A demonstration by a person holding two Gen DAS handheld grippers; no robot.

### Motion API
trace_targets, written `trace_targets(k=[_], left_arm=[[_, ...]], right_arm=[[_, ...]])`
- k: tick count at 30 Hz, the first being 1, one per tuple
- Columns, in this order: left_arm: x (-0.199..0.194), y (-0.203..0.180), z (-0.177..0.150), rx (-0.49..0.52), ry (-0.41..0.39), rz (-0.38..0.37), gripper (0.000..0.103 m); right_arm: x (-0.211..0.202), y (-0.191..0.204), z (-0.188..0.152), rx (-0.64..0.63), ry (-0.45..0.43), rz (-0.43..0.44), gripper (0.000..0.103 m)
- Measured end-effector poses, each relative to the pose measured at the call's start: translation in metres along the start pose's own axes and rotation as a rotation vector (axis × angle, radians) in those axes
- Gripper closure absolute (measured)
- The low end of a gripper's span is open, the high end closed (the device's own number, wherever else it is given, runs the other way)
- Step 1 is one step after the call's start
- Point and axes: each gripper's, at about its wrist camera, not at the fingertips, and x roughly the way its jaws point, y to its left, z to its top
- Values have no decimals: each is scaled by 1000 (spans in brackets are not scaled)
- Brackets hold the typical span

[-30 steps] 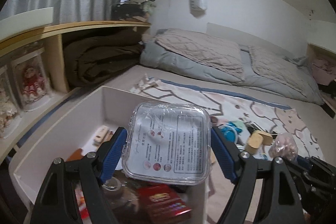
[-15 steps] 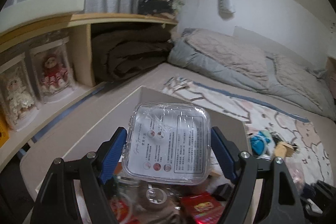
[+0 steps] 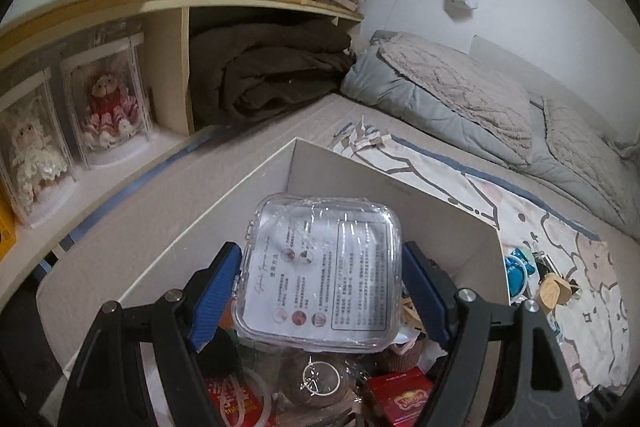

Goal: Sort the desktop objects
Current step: 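Lower the container and candy bag into the shoe box and open both grippers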

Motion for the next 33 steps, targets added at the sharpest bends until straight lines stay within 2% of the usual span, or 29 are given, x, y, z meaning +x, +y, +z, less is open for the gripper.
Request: trace_targets(k=[3,5,8,24,33], left_arm=[[1,4,0,-26,9,-2,22],[1,6,0,-39,18,-5,12],[-1,4,0,-38,6,-9,6],[-29,13,2,-57,-78,-14,6],[-26,12,-1,-45,-79,7,6]], right_arm=[[3,3,1,-8,7,6,74],[5,5,1,-14,11,8,74],[8,7,1,-17,21,10,74],[48,3,15,23,108,58,74],[82,6,20,2,170,17,74]])
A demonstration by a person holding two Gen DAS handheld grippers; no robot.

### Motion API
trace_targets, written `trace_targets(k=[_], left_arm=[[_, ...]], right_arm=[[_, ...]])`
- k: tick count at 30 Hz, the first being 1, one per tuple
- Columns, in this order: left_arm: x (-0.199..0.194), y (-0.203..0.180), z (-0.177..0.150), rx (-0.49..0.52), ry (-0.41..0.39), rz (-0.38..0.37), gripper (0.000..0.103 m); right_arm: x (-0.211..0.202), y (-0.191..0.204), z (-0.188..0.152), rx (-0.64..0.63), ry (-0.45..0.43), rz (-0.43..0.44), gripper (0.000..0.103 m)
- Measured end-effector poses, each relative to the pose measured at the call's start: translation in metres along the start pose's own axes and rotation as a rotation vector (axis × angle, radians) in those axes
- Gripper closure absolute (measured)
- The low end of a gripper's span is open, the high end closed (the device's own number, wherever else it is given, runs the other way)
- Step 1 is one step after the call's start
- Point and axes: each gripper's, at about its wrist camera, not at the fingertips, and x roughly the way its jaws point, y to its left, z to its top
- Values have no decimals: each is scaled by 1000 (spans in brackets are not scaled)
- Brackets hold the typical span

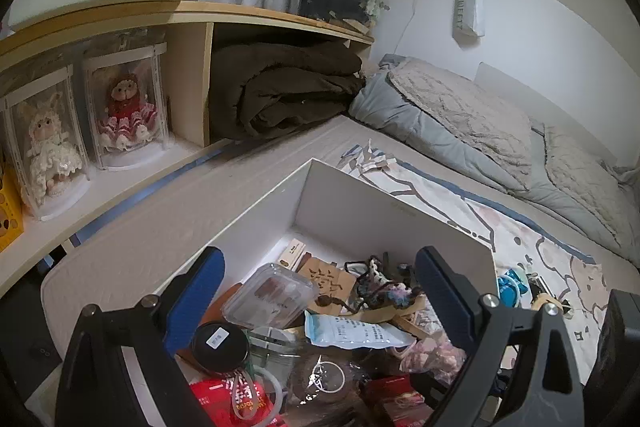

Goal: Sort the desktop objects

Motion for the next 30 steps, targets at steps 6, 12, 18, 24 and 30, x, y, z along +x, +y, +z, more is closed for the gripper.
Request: trace_targets(k=[6,12,18,24,30], left_arm=[[-1,2,0,-8,-4,5,6],[-2,0,-2,3,-4,7,6],[-7,-4,-2,21,-14,8,6],[-13,-7,-3,18,-37,7,6],[-21,-12,-6,35,-53,18,6]], right_arm=[[5,-6,-1,26,25,-1,74],[-8,0,-2,-3,-32,-51,29],[-18,-4,-2,3,-57,-49,29],[-29,-5,-5,-4,-90,-40,28],[-44,-8,-12,-14,-120,-79,10]])
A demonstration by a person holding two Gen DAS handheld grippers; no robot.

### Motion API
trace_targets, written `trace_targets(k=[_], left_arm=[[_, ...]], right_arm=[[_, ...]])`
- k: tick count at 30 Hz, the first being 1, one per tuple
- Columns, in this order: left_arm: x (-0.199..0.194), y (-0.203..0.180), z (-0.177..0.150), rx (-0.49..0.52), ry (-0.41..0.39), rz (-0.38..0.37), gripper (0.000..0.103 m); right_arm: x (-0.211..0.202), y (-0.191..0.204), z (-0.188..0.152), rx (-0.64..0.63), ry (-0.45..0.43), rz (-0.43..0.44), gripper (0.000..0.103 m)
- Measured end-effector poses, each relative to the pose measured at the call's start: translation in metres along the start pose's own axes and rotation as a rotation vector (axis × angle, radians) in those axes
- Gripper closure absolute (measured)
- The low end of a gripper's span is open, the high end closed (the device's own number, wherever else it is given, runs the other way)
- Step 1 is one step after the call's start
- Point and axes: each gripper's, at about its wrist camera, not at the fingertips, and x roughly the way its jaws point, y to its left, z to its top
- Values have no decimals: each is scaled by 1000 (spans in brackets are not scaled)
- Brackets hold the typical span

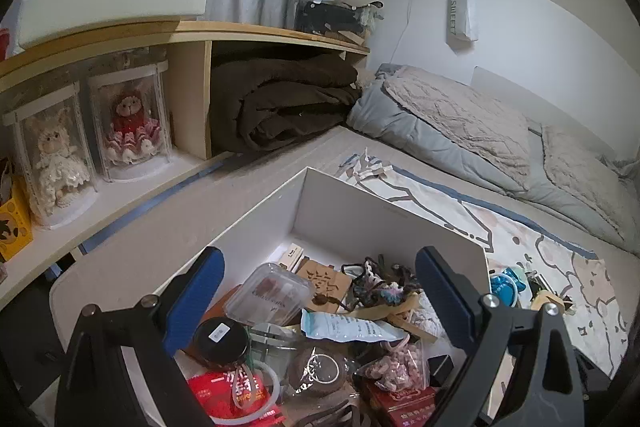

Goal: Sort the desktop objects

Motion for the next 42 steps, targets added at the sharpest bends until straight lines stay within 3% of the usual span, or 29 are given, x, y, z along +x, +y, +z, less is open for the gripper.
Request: trace_targets(k=[2,12,18,42], left_arm=[[-3,-2,-2,7,-8,7,0],[-21,-19,-16,63,-27,-11,0],[-33,-32,-28,119,-37,-13,0],[-100,-32,-75,134,-78,-108,0]], right_arm=[[-5,-2,-2,-10,-8,-15,7],[-44,-32,-9,58,-117,-65,0],[-55,-47,-16,76,-139,-100,0],[-130,-79,-49,87,-225,-144,0]])
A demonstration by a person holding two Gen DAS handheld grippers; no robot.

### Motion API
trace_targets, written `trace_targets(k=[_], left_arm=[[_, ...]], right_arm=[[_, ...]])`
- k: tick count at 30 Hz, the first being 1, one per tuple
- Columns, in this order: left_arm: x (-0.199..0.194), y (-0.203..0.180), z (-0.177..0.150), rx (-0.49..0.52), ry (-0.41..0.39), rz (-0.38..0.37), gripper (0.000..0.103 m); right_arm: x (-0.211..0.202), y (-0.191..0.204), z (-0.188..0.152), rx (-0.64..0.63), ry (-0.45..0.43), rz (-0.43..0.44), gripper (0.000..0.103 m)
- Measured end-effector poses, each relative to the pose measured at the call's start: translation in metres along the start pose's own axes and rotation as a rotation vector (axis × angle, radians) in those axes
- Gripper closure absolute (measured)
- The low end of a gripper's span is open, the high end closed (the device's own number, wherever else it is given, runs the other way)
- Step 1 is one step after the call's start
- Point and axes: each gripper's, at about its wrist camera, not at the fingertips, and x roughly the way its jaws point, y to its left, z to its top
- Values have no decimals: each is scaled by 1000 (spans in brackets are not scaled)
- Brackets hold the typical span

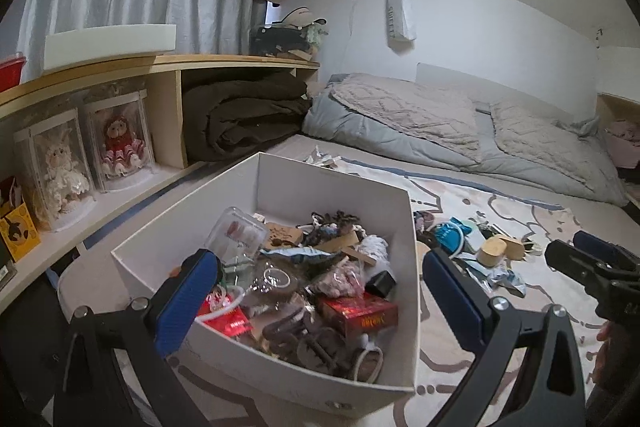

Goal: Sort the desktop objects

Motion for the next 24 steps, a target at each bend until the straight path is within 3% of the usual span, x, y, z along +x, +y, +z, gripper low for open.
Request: trace_targets(k=[12,24], left_arm=[[-30,-10,-10,51,-48,9,0],[-30,-12,-13,51,-34,5,0]], right_arm=[[-22,-3,-9,-22,-17,11,0],[-26,-11,-14,-14,-8,11,0]])
